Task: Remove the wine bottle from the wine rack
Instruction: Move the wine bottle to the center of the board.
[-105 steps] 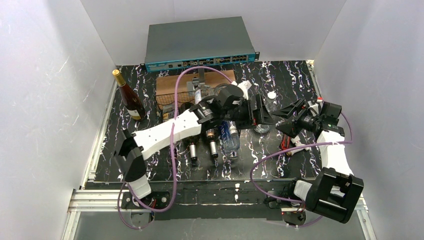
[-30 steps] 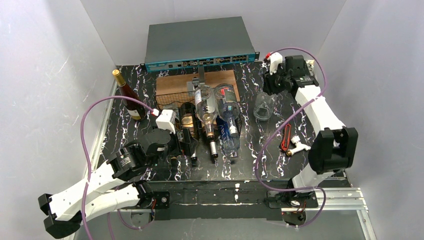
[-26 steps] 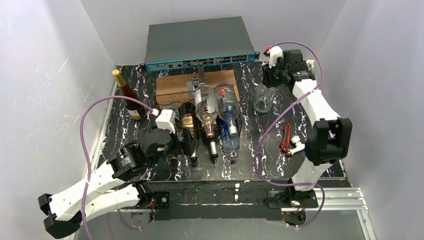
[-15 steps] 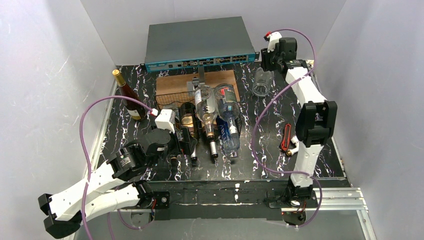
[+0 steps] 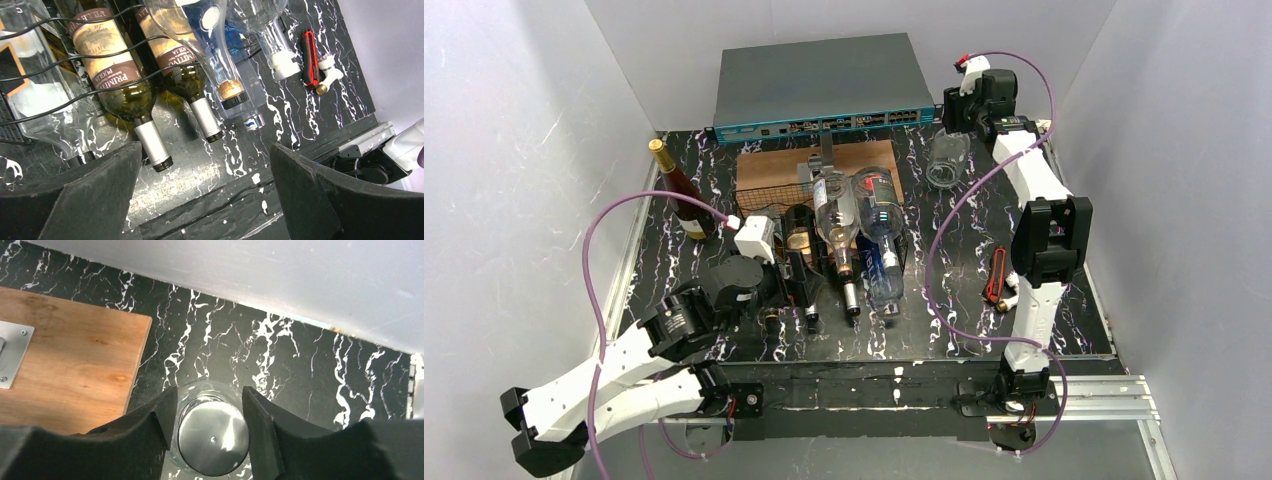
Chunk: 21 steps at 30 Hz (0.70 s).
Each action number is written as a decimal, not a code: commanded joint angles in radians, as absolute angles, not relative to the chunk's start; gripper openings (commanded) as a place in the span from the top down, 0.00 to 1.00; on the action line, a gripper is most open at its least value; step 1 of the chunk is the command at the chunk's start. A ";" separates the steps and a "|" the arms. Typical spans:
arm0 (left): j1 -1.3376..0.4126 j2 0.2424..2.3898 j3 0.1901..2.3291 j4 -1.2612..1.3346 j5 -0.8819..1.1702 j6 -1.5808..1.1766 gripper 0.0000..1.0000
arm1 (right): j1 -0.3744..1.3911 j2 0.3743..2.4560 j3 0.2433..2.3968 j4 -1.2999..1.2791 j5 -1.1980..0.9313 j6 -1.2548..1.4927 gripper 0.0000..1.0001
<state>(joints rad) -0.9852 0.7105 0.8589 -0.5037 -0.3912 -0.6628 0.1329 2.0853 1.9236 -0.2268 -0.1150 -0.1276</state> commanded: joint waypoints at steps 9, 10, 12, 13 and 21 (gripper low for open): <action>-0.983 0.726 0.843 -0.401 -0.315 -0.741 0.00 | 0.120 1.859 1.843 -0.127 -0.146 -0.059 0.14; -0.983 0.730 0.843 -0.398 -0.315 -0.748 0.01 | 0.118 1.836 1.818 -0.126 -0.148 -0.055 0.12; -0.982 0.742 0.847 -0.397 -0.321 -0.770 0.01 | 0.110 1.788 1.765 -0.125 -0.155 -0.050 0.07; -0.982 0.750 0.851 -0.397 -0.323 -0.775 0.01 | 0.106 1.762 1.740 -0.124 -0.166 -0.046 0.05; -0.983 0.874 0.951 -0.457 -0.355 -0.755 0.01 | 0.070 1.536 1.502 -0.149 -0.288 -0.038 0.02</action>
